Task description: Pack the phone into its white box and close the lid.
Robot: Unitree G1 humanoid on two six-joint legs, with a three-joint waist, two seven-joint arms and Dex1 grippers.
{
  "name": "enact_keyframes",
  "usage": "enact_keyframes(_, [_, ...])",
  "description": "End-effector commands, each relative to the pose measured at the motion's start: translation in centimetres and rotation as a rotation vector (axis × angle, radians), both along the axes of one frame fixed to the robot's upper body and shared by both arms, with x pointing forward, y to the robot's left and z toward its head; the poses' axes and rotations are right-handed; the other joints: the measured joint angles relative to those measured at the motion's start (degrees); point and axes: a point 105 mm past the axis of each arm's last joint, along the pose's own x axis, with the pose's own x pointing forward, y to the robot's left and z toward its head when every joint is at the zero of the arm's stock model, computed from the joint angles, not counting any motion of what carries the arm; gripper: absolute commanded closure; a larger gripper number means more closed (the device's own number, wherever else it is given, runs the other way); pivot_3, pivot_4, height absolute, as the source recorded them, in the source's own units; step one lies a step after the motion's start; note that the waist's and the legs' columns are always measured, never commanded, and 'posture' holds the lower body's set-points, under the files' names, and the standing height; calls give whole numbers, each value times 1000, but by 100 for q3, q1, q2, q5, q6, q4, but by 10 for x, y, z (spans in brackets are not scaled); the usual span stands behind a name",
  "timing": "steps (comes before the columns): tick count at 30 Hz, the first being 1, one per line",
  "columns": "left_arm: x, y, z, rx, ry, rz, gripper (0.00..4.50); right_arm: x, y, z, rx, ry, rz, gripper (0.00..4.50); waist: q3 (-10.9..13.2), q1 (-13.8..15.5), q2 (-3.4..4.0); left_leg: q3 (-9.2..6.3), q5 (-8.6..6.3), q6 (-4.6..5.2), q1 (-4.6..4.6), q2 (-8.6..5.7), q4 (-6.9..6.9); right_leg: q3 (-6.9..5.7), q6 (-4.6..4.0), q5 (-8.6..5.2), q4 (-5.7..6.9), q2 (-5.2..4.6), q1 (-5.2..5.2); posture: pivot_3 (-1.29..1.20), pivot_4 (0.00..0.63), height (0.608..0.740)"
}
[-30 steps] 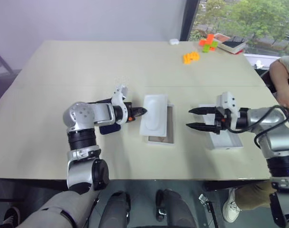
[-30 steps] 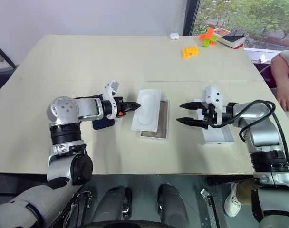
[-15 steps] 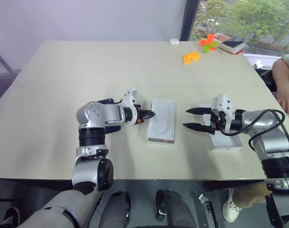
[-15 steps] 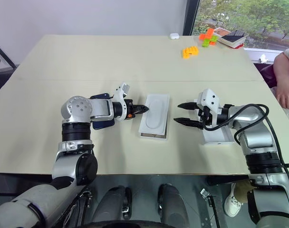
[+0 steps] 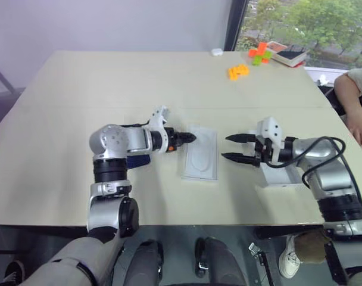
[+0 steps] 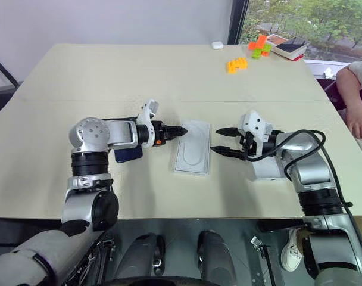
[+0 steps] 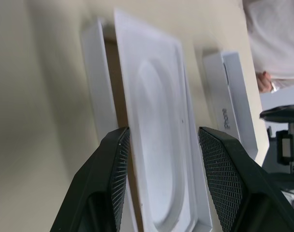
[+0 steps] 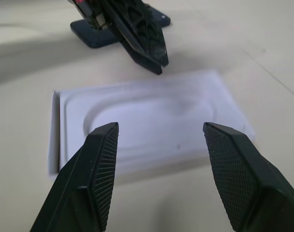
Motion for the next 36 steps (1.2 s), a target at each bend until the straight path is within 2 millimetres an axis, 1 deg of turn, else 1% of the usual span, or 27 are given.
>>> enact_keyframes(1, [-3, -7, 25, -30, -94, -47, 2132, 5, 10, 13, 24, -42, 8, 1565, 0, 8, 0, 0, 0, 0, 0, 0, 0, 0, 0, 0, 0, 0, 0, 0, 150, 740])
enact_keyframes(6, [-5, -5, 28, 14, -139, -59, 2132, 10, 22, 14, 41, -30, 3, 1565, 0, 25, 0, 0, 0, 0, -2, 1, 0, 0, 0, 0, -1, -4, 0, 0, 150, 740])
enact_keyframes(8, [4, 13, 36, 122, -333, 0, 2132, 13, 30, 11, 24, -23, -6, 1565, 0, 9, 1, 0, 0, 0, -2, 2, 0, 0, 0, 0, -2, -4, 0, 0, 150, 740])
enact_keyframes(10, [8, 28, 44, 207, -517, 17, 2132, 20, 36, 12, 15, -52, -33, 1565, 1, -86, 3, 7, 4, -8, 2, 5, -4, 3, -1, 0, 0, -3, -2, 0, 150, 740])
enact_keyframes(11, [7, 35, 47, 218, -579, 24, 2101, 22, 39, 12, 21, -49, -47, 2107, 1, -104, 3, 7, 12, -22, 4, 11, -10, 4, -3, 1, 1, 0, -4, 0, 150, 740])
enact_keyframes(13, [4, 49, 46, 240, -644, 17, 2101, 24, 44, 10, -15, -72, -50, 2870, 2, -112, 4, 6, 15, -27, 4, 15, -13, 4, -5, 1, 3, 1, -8, 0, 150, 740])
enact_keyframes(14, [4, 52, 45, 252, -663, 14, 2101, 24, 46, 10, -27, -80, -46, 3424, 2, -104, 4, 6, 14, -25, 1, 16, -14, 4, -6, 1, 4, 2, -10, 0, 150, 740])
enact_keyframes(15, [1, 61, 44, 262, -691, 7, 2101, 26, 49, 9, -39, -90, -55, 3868, 2, -100, 4, 6, 11, -20, 1, 16, -13, 3, -6, 1, 3, 2, -10, 0, 150, 740])
enact_keyframes(16, [-1, 69, 41, 279, -705, -3, 2101, 28, 52, 9, -48, -103, -61, 4410, 2, -104, 4, 6, 7, -12, 0, 15, -12, 3, -6, 1, 3, 0, -10, 0, 150, 740])
enact_keyframes(18, [-4, 88, 38, 318, -776, 4, 2101, 32, 57, 5, -86, -128, -70, 4467, 2, -110, 5, 8, 6, -10, -2, 15, -11, 4, -6, 1, 1, -3, -10, 0, 150, 740])
enact_keyframes(19, [-6, 97, 37, 324, -784, 4, 2101, 35, 59, 3, -98, -128, -87, 4467, 2, -115, 5, 10, 4, -7, -2, 15, -11, 5, -6, 1, 0, -4, -11, 0, 150, 740])
enact_keyframes(21, [-10, 110, 36, 320, -803, 9, 2101, 42, 62, 0, -118, -137, -119, 4467, 2, -107, 5, 10, 2, -4, -6, 15, -11, 5, -6, 1, -1, -4, -14, 0, 150, 740])
enact_keyframes(25, [-21, 125, 31, 332, -843, 4, 2101, 45, 70, -8, -156, -149, -124, 4467, 2, -99, 5, 5, 2, -1, -21, 15, -10, 1, -6, 1, -1, -4, -24, 0, 150, 740])
enact_keyframes(27, [-27, 129, 22, 337, -816, -3, 2101, 47, 71, -18, -205, -155, -132, 4467, 2, -103, 5, 7, -1, 4, -24, 14, -10, 1, -6, 1, -1, -8, -26, 0, 150, 740])
enact_keyframes(29, [-31, 130, 14, 374, -824, -4, 2101, 45, 71, -31, -283, -179, -110, 4467, 2, -102, 5, 8, -3, 7, -26, 13, -9, 1, -5, 1, -2, -10, -27, 0, 150, 740])
enact_keyframes(33, [-35, 124, 16, 342, -843, -9, 2101, 30, 74, -43, -298, -125, -32, 4467, 2, -94, 4, 3, -4, 9, -45, 13, -4, -3, -5, 1, 0, -9, -42, 0, 150, 740])
enact_keyframes(36, [-35, 122, 21, 323, -853, -5, 2101, 21, 78, -46, -290, -102, 9, 4467, 1, -102, 4, 3, -4, 9, -44, 14, -2, -2, -5, 1, 1, -7, -42, 0, 150, 740])
